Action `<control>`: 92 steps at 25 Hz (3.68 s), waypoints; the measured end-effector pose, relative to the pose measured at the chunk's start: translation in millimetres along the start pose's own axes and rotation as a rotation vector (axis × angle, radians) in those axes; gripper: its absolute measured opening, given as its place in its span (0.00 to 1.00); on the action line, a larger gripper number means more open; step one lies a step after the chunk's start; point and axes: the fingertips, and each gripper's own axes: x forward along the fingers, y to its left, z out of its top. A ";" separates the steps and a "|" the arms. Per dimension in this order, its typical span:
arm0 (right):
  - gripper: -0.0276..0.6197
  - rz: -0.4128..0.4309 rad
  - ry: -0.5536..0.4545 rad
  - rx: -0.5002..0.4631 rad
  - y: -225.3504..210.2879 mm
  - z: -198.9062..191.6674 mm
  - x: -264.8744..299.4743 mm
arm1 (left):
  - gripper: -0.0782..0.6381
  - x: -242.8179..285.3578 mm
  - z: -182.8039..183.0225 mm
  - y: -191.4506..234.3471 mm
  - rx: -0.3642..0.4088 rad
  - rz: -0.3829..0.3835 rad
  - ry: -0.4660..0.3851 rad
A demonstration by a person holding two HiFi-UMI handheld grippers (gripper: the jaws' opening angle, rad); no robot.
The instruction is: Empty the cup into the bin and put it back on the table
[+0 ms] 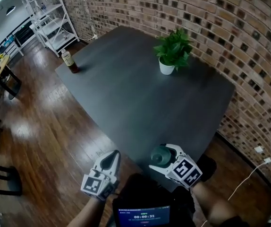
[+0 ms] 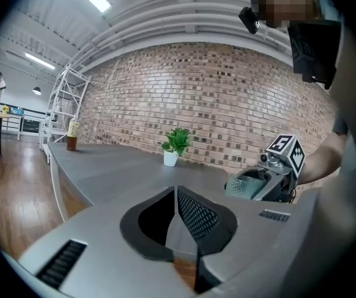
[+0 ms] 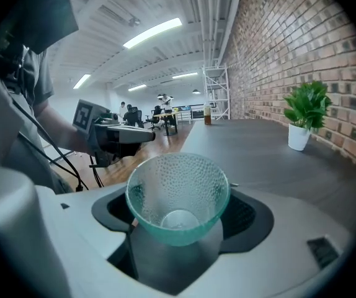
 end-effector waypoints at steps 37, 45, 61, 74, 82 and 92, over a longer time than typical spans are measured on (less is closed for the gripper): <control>0.77 -0.010 -0.094 0.013 17.4 27.2 -52.9 | 0.15 -11.9 82.3 -52.1 0.037 -0.007 0.009; 0.52 -0.050 -0.193 0.035 19.0 50.6 -98.8 | 0.15 -5.7 109.7 -80.4 0.046 -0.109 -0.021; 0.05 -0.419 -0.266 0.167 22.6 57.7 -169.5 | 0.11 5.7 137.7 -77.7 0.006 -0.305 -0.066; 0.05 -0.529 -0.320 0.201 25.1 79.1 -195.6 | 0.11 3.4 133.7 -71.7 -0.036 -0.334 -0.067; 0.05 -0.528 -0.328 0.198 22.4 85.4 -195.5 | 0.11 3.1 137.5 -64.7 -0.035 -0.316 -0.062; 0.05 -0.536 -0.337 0.208 19.0 86.4 -191.0 | 0.11 7.9 142.3 -63.5 -0.032 -0.329 -0.068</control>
